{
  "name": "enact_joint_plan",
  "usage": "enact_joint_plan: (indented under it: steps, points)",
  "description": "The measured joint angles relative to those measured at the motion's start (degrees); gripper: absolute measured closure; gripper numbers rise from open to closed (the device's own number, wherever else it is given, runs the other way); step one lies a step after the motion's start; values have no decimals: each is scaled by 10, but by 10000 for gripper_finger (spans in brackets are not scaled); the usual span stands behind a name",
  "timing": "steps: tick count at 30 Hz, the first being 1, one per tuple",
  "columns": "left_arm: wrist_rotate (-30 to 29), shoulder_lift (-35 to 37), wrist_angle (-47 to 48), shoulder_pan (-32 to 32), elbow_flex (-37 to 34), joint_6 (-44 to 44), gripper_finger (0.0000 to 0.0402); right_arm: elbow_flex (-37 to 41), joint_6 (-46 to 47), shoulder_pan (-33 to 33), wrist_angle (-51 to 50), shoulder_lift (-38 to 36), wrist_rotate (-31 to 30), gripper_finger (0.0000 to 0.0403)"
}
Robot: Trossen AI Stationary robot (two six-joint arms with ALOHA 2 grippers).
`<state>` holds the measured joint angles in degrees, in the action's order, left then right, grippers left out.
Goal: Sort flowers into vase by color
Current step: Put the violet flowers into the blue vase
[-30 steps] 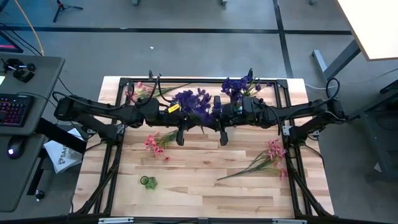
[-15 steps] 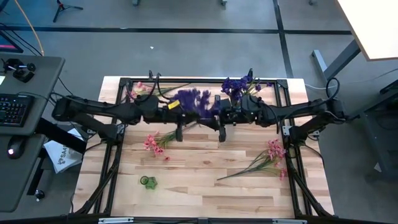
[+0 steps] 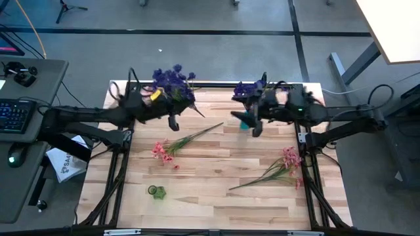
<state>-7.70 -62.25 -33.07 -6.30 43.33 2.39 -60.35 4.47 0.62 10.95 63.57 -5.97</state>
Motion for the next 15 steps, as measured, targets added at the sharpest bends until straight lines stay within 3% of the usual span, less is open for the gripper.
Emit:
enact_joint_plan:
  steps: [3, 6, 9, 15]
  points:
    - [11, -67, -195, -10, -75, 57, 401, 0, -7, 12, -18, -33, -35, 144]
    - [10, -157, -331, -12, -86, 91, 401, 0, -18, 27, -33, -58, -78, 144]
    - [5, -244, -385, -6, -46, 93, 401, 0, -20, 38, -36, -74, -118, 144]
    - [-4, -370, -405, -11, 73, 45, 401, 0, -26, 51, -56, -83, -154, 144]
